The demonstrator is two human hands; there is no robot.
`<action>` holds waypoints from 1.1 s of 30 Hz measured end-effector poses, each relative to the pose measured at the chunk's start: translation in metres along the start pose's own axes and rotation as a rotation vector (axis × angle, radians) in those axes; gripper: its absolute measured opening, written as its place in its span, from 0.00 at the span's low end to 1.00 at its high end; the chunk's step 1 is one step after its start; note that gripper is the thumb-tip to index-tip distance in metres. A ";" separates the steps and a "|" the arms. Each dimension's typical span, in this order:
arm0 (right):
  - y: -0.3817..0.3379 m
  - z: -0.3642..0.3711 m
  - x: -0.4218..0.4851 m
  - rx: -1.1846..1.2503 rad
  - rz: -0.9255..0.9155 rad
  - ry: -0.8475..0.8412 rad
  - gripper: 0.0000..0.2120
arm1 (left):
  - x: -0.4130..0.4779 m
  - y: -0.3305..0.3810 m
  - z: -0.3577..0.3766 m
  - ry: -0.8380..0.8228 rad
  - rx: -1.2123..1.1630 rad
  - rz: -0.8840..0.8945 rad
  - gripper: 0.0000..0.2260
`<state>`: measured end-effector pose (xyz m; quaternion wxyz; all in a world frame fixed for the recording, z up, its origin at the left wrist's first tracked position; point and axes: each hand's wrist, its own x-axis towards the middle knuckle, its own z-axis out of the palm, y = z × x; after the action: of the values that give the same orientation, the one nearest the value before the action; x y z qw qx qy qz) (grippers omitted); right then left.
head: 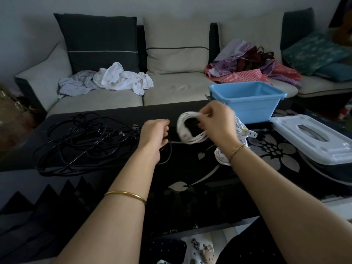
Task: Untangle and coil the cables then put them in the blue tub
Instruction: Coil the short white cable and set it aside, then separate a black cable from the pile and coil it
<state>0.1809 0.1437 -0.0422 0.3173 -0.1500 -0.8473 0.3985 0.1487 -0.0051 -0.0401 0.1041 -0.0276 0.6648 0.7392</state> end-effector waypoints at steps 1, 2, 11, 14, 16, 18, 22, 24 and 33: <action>0.008 -0.008 0.005 0.005 0.068 0.045 0.09 | 0.004 -0.001 -0.002 0.073 -0.015 0.022 0.08; 0.016 -0.015 0.009 -0.008 0.116 0.075 0.10 | 0.007 -0.002 -0.006 0.146 -0.033 0.030 0.08; 0.034 -0.005 0.040 -0.084 0.195 0.089 0.11 | 0.042 -0.024 -0.013 0.392 0.003 0.004 0.11; 0.030 0.016 0.066 -0.069 0.197 0.079 0.11 | 0.051 -0.028 -0.018 0.401 0.064 0.027 0.11; 0.030 0.026 0.080 -0.106 0.220 0.101 0.08 | 0.055 -0.031 -0.024 0.399 0.119 0.049 0.13; 0.035 0.034 0.086 -0.225 0.263 0.069 0.12 | 0.058 -0.034 -0.032 0.392 0.173 0.051 0.13; 0.049 0.041 0.082 -0.580 0.311 -0.055 0.18 | 0.065 -0.042 -0.048 0.376 0.411 0.050 0.14; 0.050 0.040 0.081 -0.669 0.282 -0.100 0.17 | 0.064 -0.048 -0.054 0.326 0.693 0.023 0.15; 0.036 0.041 0.063 -0.754 0.140 -0.071 0.19 | 0.036 -0.055 -0.067 0.109 1.434 0.134 0.15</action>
<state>0.1061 0.1748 -0.0633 0.1823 -0.2997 -0.9326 0.0844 0.1172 -0.0623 -0.1079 0.0178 0.0516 0.9909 0.1231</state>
